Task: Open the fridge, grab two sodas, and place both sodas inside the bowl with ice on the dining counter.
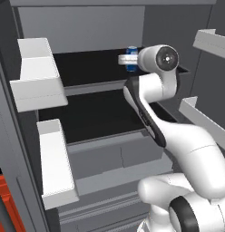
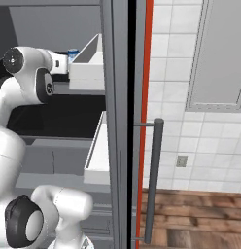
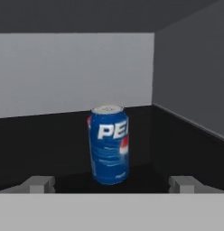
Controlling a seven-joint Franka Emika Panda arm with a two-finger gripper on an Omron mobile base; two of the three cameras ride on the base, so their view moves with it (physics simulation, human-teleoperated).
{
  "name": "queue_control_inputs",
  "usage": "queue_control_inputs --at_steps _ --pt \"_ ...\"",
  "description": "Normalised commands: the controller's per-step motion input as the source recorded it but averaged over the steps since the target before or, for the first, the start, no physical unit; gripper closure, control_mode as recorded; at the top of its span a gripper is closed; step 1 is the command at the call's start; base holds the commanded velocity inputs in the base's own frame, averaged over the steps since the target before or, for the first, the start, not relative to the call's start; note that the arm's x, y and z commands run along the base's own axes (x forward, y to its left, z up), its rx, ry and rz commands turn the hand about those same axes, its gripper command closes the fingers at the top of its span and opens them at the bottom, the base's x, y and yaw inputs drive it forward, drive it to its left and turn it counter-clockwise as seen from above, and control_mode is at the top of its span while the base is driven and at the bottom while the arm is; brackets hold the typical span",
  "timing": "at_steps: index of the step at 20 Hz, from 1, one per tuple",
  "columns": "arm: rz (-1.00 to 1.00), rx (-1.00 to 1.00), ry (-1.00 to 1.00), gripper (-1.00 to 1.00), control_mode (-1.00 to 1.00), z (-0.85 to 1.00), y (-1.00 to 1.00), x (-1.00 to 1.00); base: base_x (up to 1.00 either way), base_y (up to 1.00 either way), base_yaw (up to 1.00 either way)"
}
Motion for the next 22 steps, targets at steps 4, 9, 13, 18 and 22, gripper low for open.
queue_control_inputs --at_steps 4,9,13,18,22 --pt "0.0 0.01 0.08 -1.0 -1.0 0.0 -0.03 0.31 0.0 0.0 0.0" --pt "0.0 0.0 0.07 -1.0 -1.0 0.0 0.0 0.3 0.0 0.0 0.0" --pt "0.0 0.0 0.04 -1.0 -1.0 0.0 0.0 0.24 0.0 0.0 0.0" --pt "0.0 0.0 0.03 -1.0 -1.0 0.0 0.0 0.26 0.0 0.0 0.0" --pt "0.0 0.0 0.03 -1.0 -1.0 0.0 0.0 0.26 0.0 0.0 0.0"
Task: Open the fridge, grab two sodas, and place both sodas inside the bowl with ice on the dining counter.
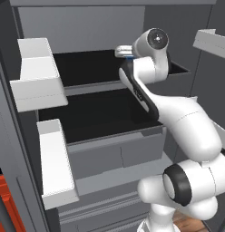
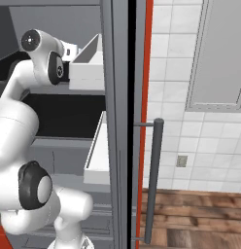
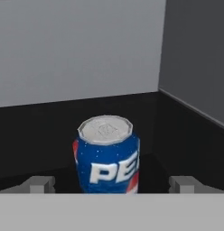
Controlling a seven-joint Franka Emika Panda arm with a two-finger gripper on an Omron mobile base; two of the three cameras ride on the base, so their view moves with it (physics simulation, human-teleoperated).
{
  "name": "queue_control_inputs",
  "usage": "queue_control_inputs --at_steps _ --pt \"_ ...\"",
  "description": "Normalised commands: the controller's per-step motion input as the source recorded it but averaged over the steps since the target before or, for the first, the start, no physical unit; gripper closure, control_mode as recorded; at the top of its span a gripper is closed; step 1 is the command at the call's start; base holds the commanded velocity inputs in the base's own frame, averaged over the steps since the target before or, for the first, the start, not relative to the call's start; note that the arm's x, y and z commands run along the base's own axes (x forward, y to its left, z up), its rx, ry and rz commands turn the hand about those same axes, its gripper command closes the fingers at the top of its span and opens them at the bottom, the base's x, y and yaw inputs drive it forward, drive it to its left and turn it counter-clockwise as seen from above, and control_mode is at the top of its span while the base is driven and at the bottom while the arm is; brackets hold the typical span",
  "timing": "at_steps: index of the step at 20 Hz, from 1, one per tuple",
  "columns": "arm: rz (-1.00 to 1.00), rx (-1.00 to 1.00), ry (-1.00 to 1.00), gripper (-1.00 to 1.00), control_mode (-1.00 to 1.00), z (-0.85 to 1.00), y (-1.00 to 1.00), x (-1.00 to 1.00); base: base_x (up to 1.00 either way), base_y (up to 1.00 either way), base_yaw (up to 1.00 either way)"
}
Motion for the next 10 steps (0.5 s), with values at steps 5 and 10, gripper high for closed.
queue_control_inputs --at_steps 5,10 --pt "0.0 0.0 0.03 -1.0 -1.0 -0.01 0.0 0.23 0.0 0.0 0.0" --pt "0.0 0.0 0.03 -1.0 -1.0 -0.06 0.0 0.19 0.0 0.0 0.0"
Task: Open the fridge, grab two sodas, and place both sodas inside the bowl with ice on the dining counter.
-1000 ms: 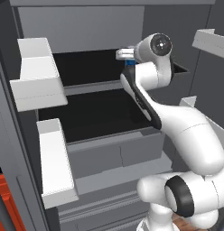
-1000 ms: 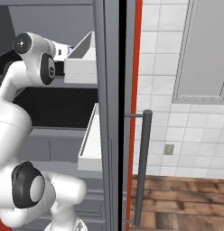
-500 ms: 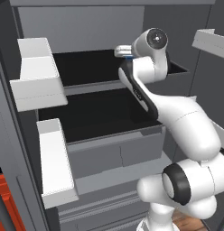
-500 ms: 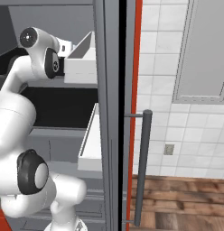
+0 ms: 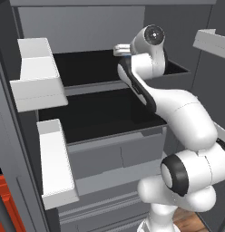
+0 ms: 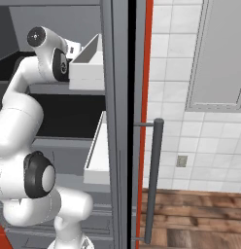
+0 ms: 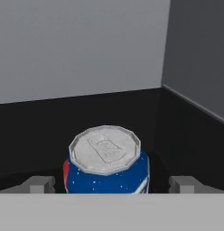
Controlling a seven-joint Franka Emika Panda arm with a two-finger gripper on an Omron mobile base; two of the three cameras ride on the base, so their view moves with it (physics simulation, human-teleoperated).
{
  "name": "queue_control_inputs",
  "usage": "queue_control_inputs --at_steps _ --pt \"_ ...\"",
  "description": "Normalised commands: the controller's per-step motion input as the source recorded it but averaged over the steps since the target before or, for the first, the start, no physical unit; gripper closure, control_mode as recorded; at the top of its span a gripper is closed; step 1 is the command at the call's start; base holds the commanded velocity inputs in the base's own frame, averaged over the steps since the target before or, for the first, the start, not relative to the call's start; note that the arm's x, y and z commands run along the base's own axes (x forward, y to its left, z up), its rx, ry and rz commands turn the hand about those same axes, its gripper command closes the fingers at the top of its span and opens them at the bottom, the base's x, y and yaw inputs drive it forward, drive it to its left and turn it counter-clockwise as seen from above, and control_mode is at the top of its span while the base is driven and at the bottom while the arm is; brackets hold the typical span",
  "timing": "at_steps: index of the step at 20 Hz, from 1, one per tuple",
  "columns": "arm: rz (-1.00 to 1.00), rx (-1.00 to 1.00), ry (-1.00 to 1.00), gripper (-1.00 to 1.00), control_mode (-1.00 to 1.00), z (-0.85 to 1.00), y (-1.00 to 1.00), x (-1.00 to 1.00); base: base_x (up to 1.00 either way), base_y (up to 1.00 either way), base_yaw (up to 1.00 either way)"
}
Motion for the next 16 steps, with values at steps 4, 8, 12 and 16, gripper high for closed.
queue_control_inputs --at_steps 4,8,12,16 --pt "0.0 0.0 0.04 -1.0 -1.0 -0.08 0.0 0.12 0.0 0.0 0.0" --pt "0.0 0.0 0.04 -1.0 -1.0 -0.08 0.0 0.14 0.0 0.0 0.0" --pt "0.0 0.0 0.03 1.0 -1.0 -0.11 0.0 0.17 0.0 0.0 0.0" --pt "0.01 0.0 0.03 1.0 -1.0 -0.15 0.0 0.13 0.0 0.0 0.0"
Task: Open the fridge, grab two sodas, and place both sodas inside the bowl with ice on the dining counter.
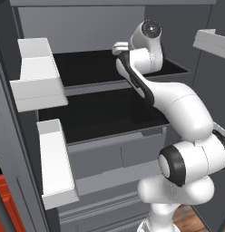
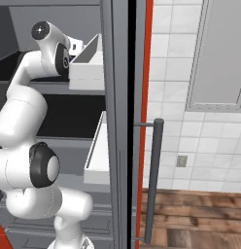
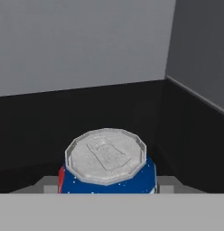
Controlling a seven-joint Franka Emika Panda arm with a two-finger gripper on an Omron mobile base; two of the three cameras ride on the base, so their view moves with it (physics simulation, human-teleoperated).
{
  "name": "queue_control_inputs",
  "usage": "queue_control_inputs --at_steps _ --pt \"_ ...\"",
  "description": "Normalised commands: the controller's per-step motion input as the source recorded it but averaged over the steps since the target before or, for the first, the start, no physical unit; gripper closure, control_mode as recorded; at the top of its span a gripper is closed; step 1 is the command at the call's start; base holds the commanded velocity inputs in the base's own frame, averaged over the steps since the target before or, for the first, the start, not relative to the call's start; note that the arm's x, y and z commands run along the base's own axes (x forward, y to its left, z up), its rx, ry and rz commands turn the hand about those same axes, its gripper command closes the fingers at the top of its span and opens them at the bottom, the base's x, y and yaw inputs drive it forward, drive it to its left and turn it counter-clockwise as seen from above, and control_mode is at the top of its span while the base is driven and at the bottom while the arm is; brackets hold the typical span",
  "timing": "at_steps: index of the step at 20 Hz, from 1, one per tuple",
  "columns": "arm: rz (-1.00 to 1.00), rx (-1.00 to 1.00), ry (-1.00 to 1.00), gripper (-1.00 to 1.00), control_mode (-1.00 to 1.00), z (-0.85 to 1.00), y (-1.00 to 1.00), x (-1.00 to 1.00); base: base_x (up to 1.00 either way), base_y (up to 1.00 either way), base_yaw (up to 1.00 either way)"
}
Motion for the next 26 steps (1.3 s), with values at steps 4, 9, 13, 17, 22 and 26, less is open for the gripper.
queue_control_inputs --at_steps 4,9,13,17,22,26 --pt "0.0 0.0 0.01 1.0 -1.0 -0.04 0.0 0.0 0.0 0.0 0.0" --pt "0.0 0.0 0.0 1.0 -1.0 -0.01 0.0 -0.02 0.0 0.0 0.0" --pt "0.0 0.0 0.0 1.0 -1.0 0.0 0.0 -0.12 0.0 0.0 0.0" --pt "0.0 0.0 0.0 1.0 -1.0 0.0 0.0 -0.23 0.0 0.0 0.0" --pt "0.0 0.0 0.0 1.0 -1.0 0.07 0.0 -0.58 0.0 0.0 0.0" --pt "0.0 0.0 0.0 1.0 -1.0 0.32 0.08 -0.79 0.0 0.0 0.0"
